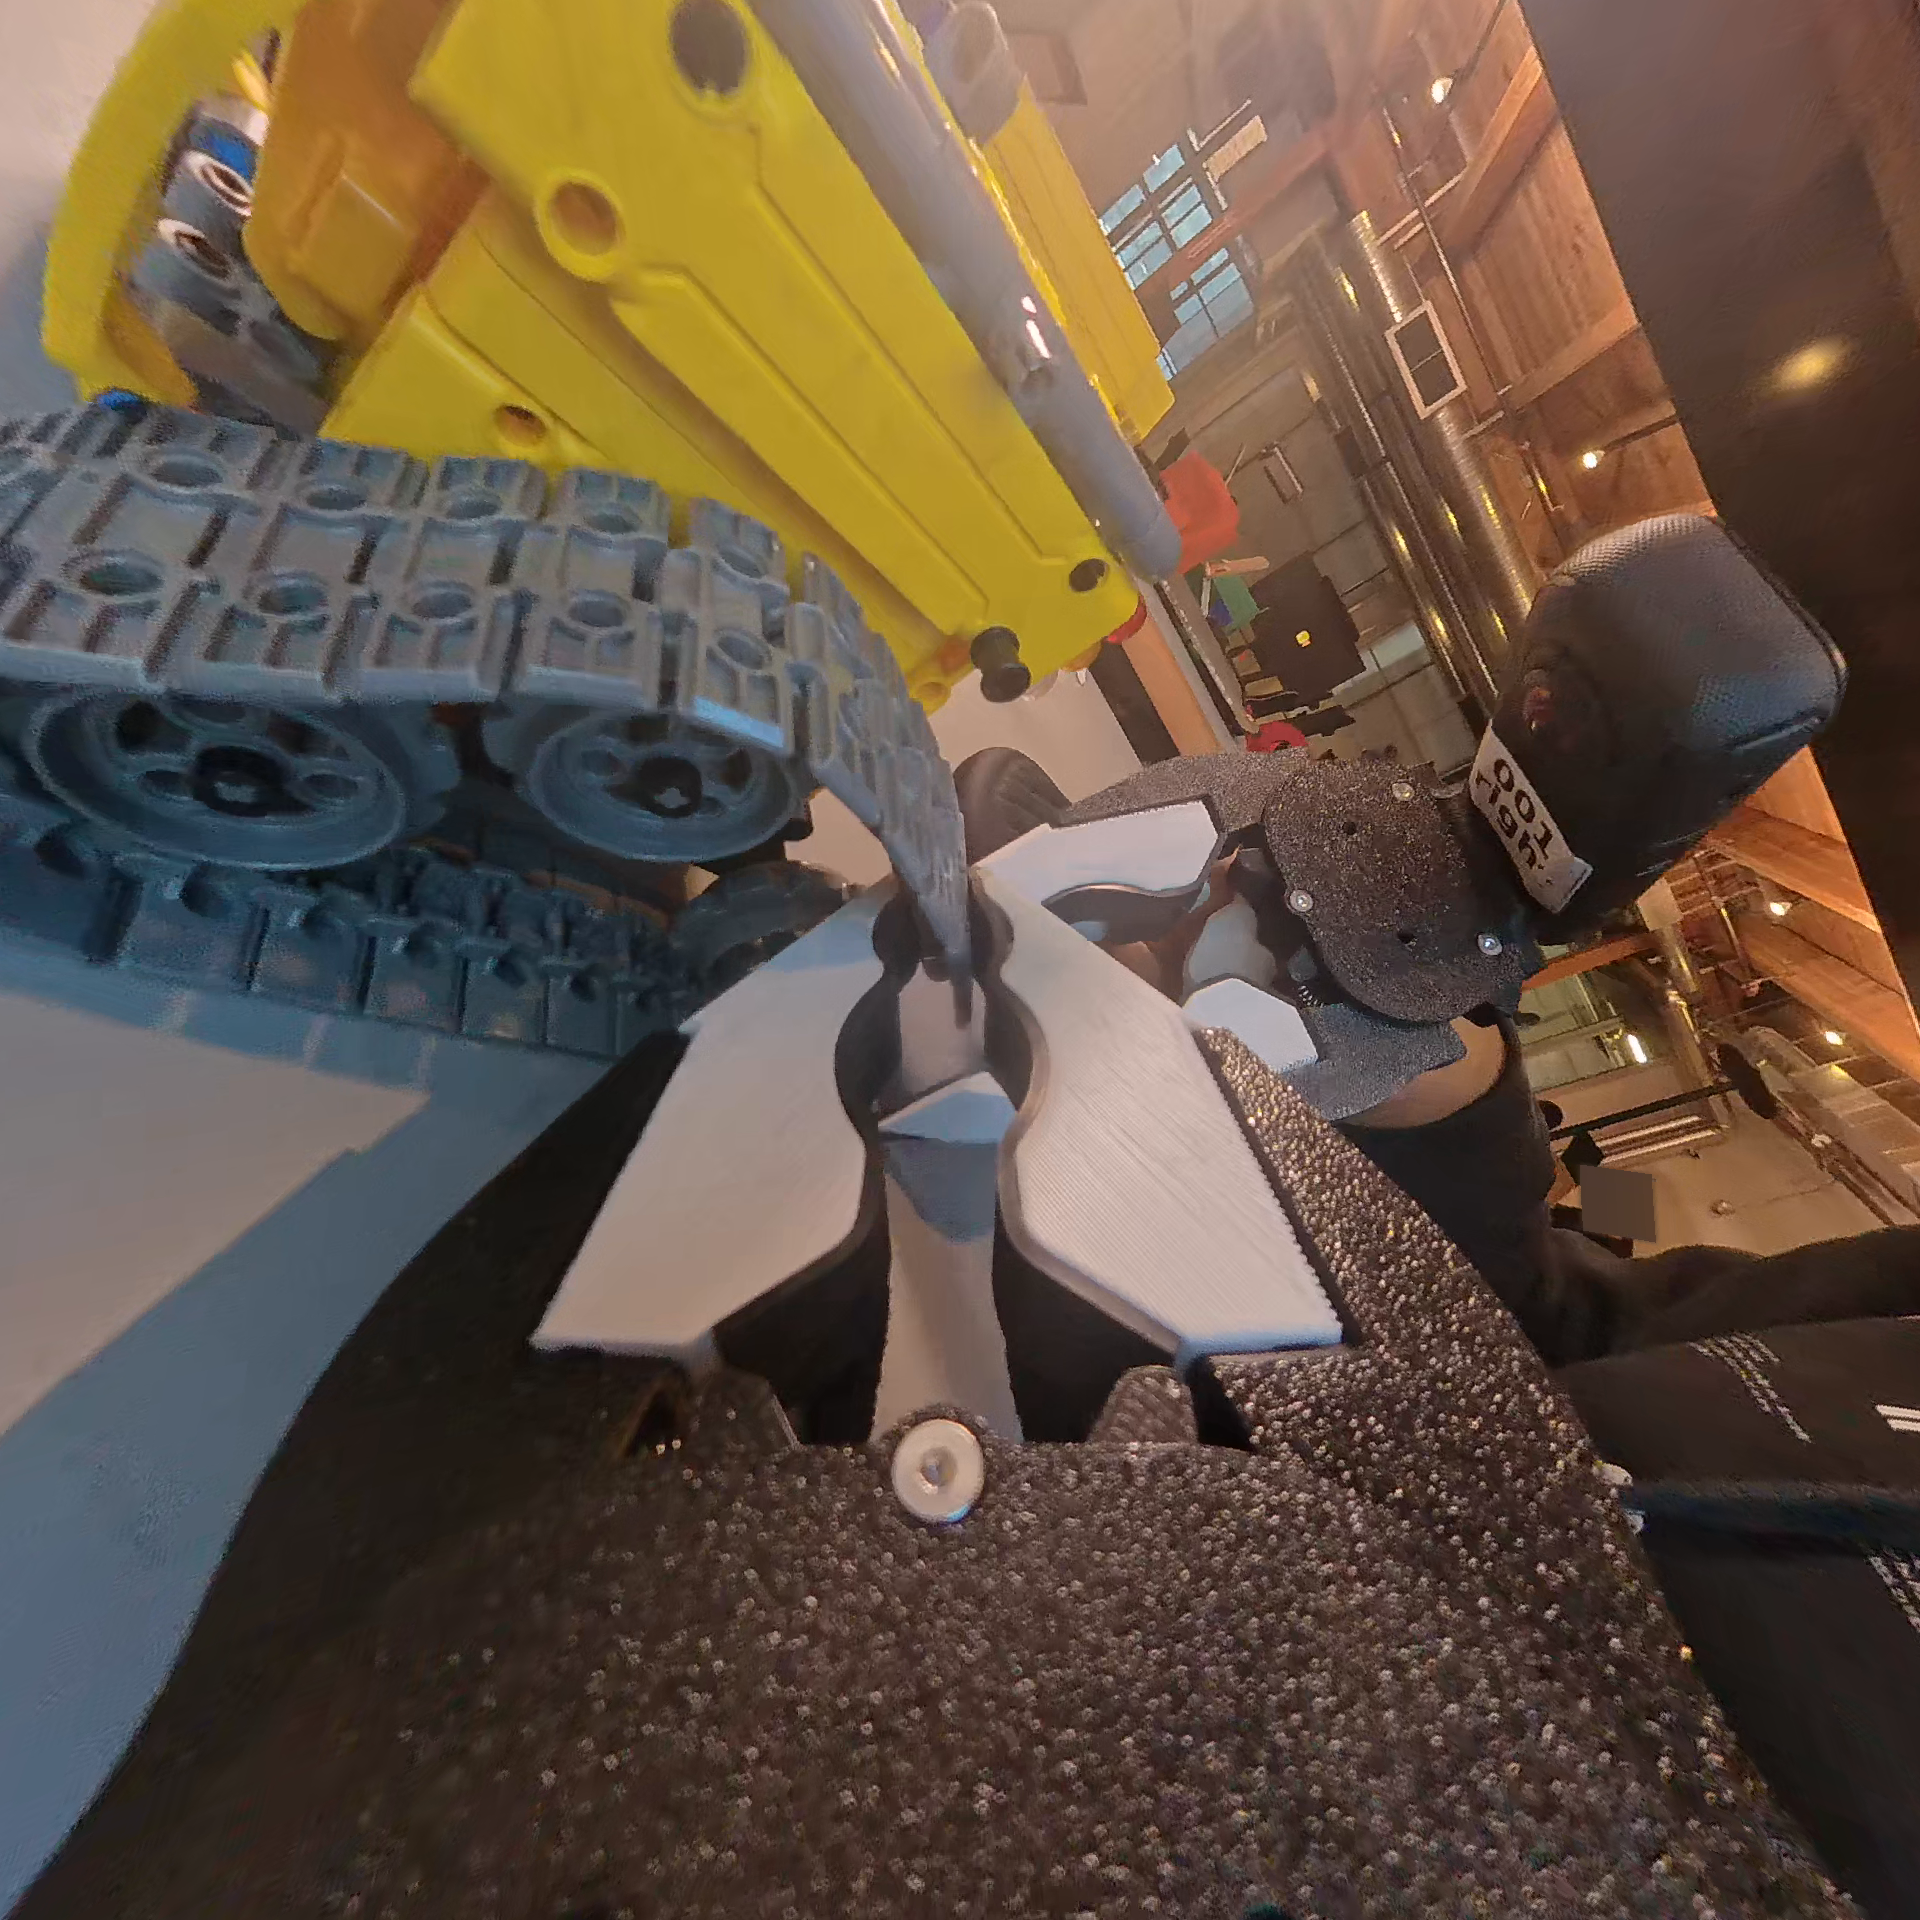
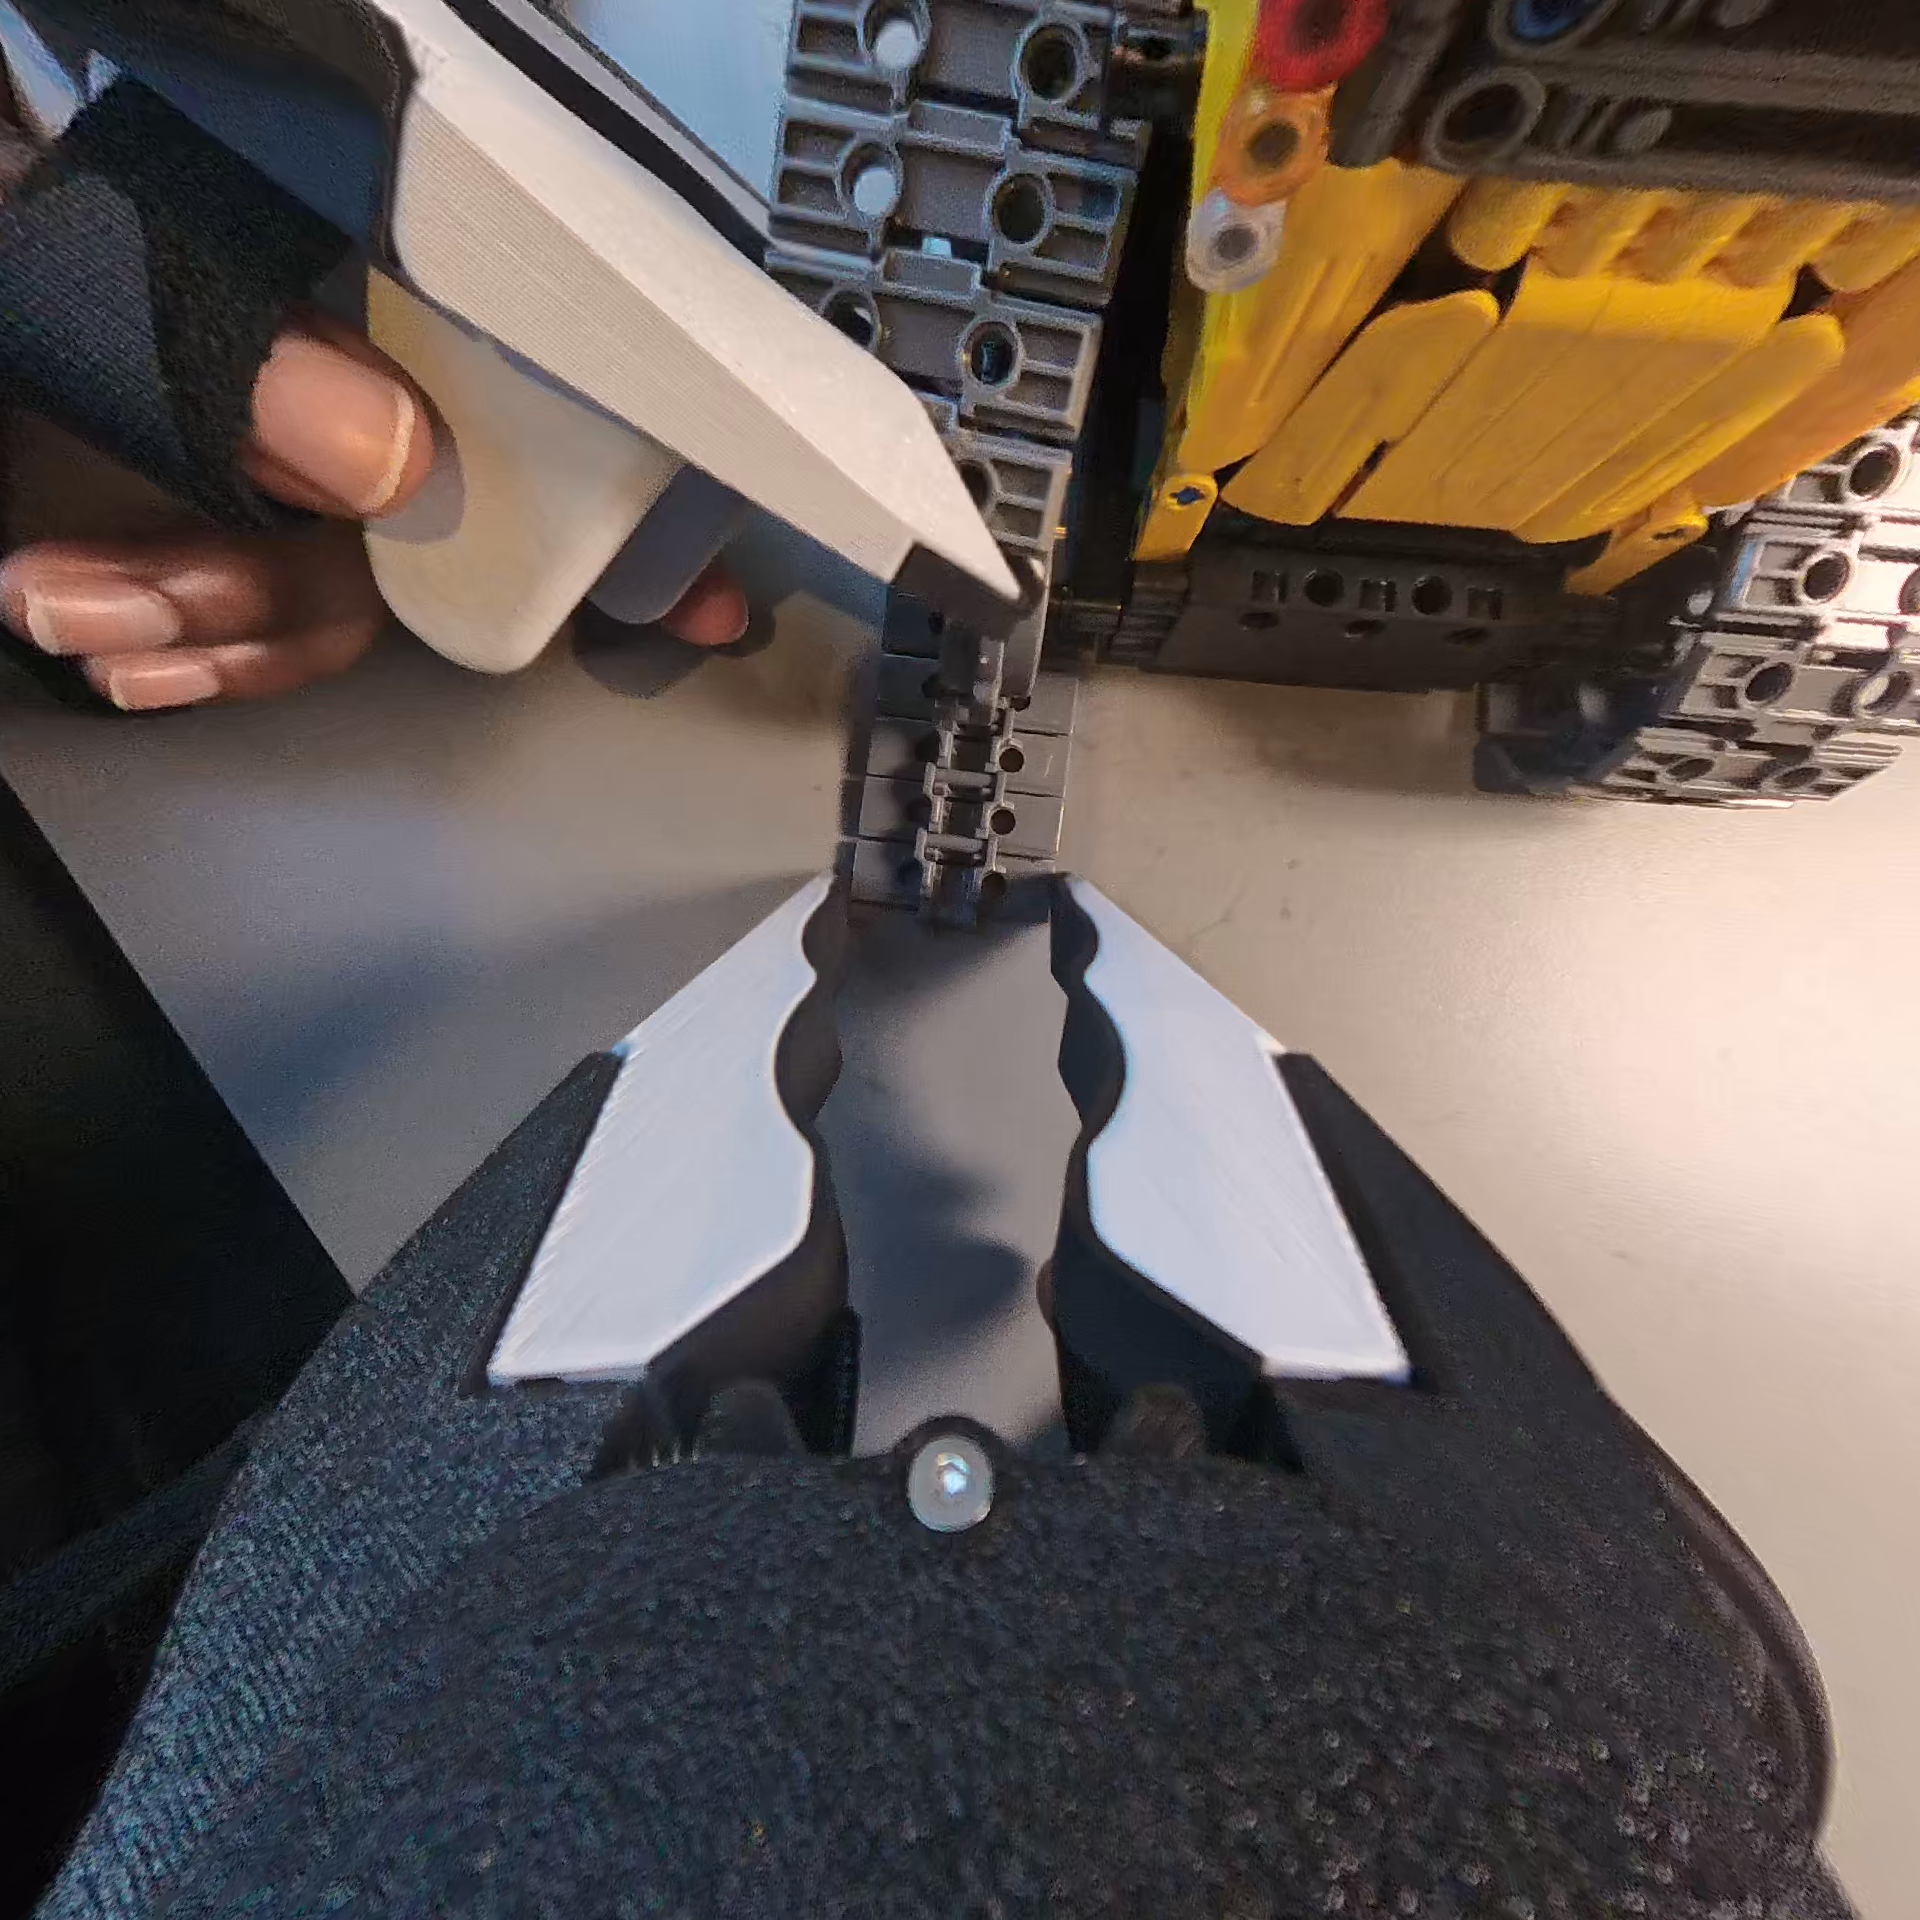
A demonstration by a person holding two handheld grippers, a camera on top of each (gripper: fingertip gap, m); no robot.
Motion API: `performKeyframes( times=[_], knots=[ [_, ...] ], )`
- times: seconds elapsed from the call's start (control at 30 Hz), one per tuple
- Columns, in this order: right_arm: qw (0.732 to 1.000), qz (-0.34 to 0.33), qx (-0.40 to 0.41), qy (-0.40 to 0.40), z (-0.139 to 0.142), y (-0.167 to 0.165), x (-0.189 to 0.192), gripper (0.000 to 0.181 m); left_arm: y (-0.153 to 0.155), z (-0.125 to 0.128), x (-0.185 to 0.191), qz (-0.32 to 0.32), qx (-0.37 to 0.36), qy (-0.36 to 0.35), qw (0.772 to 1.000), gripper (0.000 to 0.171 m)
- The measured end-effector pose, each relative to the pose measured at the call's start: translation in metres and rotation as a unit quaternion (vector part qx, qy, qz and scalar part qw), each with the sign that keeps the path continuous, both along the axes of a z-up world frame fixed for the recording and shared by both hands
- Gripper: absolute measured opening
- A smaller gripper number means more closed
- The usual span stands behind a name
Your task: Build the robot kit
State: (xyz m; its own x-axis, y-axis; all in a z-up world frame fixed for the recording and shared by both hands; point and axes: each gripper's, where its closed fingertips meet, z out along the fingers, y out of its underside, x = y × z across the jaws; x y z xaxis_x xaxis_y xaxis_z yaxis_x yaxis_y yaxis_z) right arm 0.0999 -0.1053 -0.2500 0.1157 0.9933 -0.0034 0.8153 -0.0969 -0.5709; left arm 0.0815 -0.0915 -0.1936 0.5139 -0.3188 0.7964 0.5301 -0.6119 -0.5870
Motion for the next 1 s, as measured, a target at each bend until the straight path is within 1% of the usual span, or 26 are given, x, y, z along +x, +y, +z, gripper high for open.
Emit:
performKeyframes(
  times=[0.17,0.27,0.33,0.37,0.43,0.53,0.6,0.67,0.7,0.73,0.8,0.83,0.93,1.0],
  knots=[
    [1.0,-0.01,0.004,0.03,0.003,0.001,-0.001,0.038,0.003,-0.001,0.009,-0.014,0.001,0.018,1.0,0.008],
    [0.997,-0.021,-0.005,0.079,0.02,0.004,-0.005,0.038,0.004,-0.002,0.011,-0.017,0.001,0.027,0.999,0.007],
    [0.993,-0.019,-0.012,0.12,0.033,0.004,-0.011,0.014,0.004,-0.002,0.013,-0.021,-0.001,0.026,0.999,0.008],
    [0.992,-0.02,-0.006,0.126,0.034,0.007,-0.012,0.011,0.005,-0.002,0.013,-0.02,-0.001,0.023,1.0,0.008],
    [0.993,-0.016,-0.012,0.12,0.028,0.007,-0.014,0.013,0.005,-0.002,0.014,-0.021,-0.001,0.022,1.0,0.008],
    [0.995,-0.001,-0.02,0.093,0.019,0.004,-0.009,0.036,0.005,-0.002,0.013,-0.02,-0.002,0.023,1.0,0.008],
    [0.997,0.0,-0.023,0.078,0.016,0.004,-0.002,0.044,0.004,-0.003,0.013,-0.021,-0.003,0.022,1.0,0.008],
    [0.999,0.002,-0.021,0.042,0.007,0.003,0.006,0.053,0.005,-0.002,0.014,-0.022,-0.003,0.022,1.0,0.008],
    [0.999,0.003,-0.018,0.027,0.002,0.001,0.009,0.054,0.005,-0.002,0.014,-0.022,-0.002,0.023,0.999,0.008],
    [1.0,0.003,-0.018,0.022,-0.002,-0.001,0.008,0.055,0.005,-0.002,0.014,-0.022,-0.002,0.024,0.999,0.008],
    [0.999,-0.011,-0.004,0.032,-0.001,0.003,0.004,0.041,0.006,-0.002,0.014,-0.021,0.0,0.025,0.999,0.008],
    [1.0,-0.012,0.003,0.028,-0.002,0.004,0.004,0.04,0.007,-0.002,0.015,-0.019,0.001,0.026,0.999,0.007],
    [1.0,-0.007,0.004,0.026,-0.001,0.005,0.003,0.038,0.009,-0.001,0.016,-0.018,0.005,0.033,0.999,0.007],
    [0.999,-0.011,-0.009,0.046,0.002,0.007,0.001,0.037,0.011,-0.001,0.015,-0.015,0.006,0.043,0.999,0.008]
  ],
)
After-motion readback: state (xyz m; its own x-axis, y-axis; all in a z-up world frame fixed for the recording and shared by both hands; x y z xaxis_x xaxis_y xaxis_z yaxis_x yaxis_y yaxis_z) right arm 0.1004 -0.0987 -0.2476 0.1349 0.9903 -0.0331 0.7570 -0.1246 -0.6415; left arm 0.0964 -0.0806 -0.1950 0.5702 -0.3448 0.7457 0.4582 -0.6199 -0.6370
